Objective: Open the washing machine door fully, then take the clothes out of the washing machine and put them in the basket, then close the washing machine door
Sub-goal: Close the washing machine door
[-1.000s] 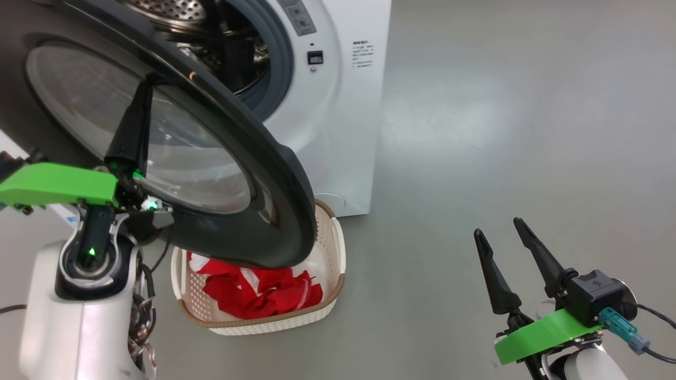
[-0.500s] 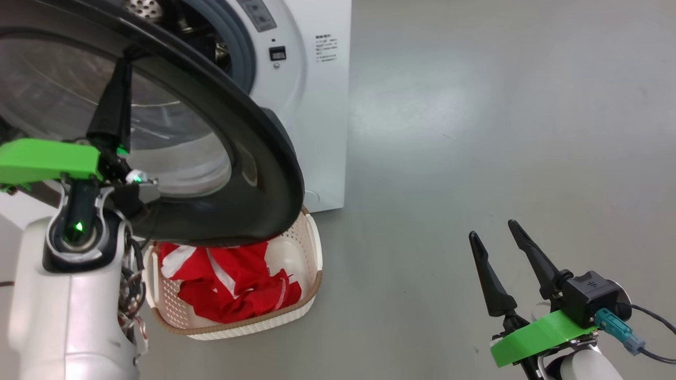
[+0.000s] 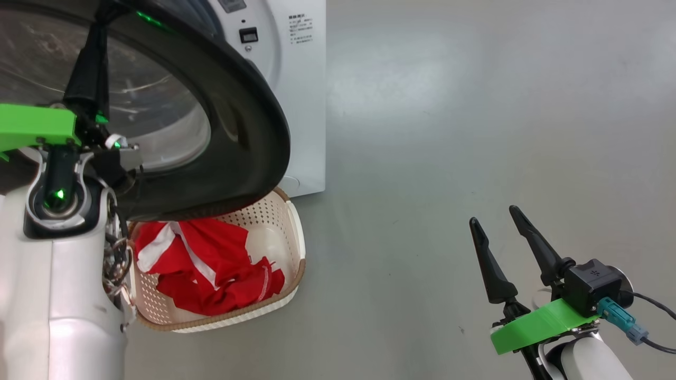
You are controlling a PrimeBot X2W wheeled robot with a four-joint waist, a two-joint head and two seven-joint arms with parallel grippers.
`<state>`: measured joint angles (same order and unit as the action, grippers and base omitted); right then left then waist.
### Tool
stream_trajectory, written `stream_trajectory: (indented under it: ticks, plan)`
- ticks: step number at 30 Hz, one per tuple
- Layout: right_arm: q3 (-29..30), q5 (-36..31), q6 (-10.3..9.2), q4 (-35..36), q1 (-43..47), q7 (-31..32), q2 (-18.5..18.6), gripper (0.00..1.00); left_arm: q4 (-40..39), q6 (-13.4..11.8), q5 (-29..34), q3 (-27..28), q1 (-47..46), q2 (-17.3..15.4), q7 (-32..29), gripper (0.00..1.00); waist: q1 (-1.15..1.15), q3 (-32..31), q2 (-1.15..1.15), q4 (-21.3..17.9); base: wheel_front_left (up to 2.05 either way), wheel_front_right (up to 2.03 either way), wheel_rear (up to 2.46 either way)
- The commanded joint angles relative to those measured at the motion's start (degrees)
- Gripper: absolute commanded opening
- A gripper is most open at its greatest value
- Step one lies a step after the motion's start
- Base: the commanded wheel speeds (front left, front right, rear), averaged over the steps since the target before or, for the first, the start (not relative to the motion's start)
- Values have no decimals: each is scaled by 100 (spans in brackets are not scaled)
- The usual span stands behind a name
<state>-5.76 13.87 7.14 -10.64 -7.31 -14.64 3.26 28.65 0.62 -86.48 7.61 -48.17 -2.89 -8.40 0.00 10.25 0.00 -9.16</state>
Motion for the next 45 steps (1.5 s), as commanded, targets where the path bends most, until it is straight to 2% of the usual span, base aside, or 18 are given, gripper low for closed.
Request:
stream_trajectory:
  ticks: [1, 9, 14, 15, 16, 17, 18, 26, 34, 36, 41, 42, 45]
  plan:
    - [-89, -29, 35, 161, -147, -36, 37, 100, -104, 87, -16, 114, -217, -225, 7, 0, 0, 39, 0, -25, 0, 0, 0]
    - [-70, 58, 35, 189, -209, -36, 51, 100, 138, 235, 24, 13, -485, -226, -64, 0, 0, 143, 0, -15, 0, 0, 0]
    - [-53, 205, 35, 174, -213, -36, 27, 100, 83, 311, 24, -83, -378, -169, -101, 0, 0, 122, 0, 119, 0, 0, 0]
    - [-40, 205, 35, 170, -210, -36, 25, 100, 68, 297, -5, -82, -337, -155, -109, 14, 0, 101, 0, 150, 0, 0, 0]
    - [-26, 203, 35, 166, -204, -36, 24, 100, 41, 276, -36, -78, -290, -141, -111, 38, 0, 80, 0, 182, 0, 0, 0]
    - [-16, 202, 35, 165, -198, -36, 22, 100, 4, 258, -57, -89, -235, -128, -123, 81, 0, 59, 0, 215, 0, 0, 0]
    - [-10, 200, 35, 163, -191, -36, 21, 100, -38, 229, -81, -105, -167, -117, -149, 100, 0, 34, 0, 246, 0, 0, 0]
    - [46, 191, 35, 140, -78, -36, 9, 100, -768, -3, -114, -153, 664, -75, -170, 100, 0, -214, 0, 500, 0, 0, 0]
    - [129, 195, 35, 161, 44, -36, -9, 100, -1767, 163, 362, -390, 1862, -90, 65, 100, 0, -462, 0, 748, 0, 0, 0]
    - [130, 185, 35, 176, 69, -36, -13, 100, -1953, 230, 650, -504, 2150, -121, 218, 100, 0, -517, 0, 798, 0, 0, 0]
    - [124, 208, 35, 213, 155, -36, -20, 100, -2257, 446, 1832, -922, 2829, -341, 865, 100, 0, -705, 0, 867, 0, 0, 0]
    - [124, 208, 35, 213, 155, -36, -20, 100, -2257, 446, 1832, -922, 2829, -341, 865, 100, 0, -705, 0, 867, 0, 0, 0]
    - [158, 169, 35, 233, 230, -36, -23, 100, -2346, 519, 2539, -1173, 3137, -496, 1266, 100, 0, -814, 0, 899, 0, 0, 0]
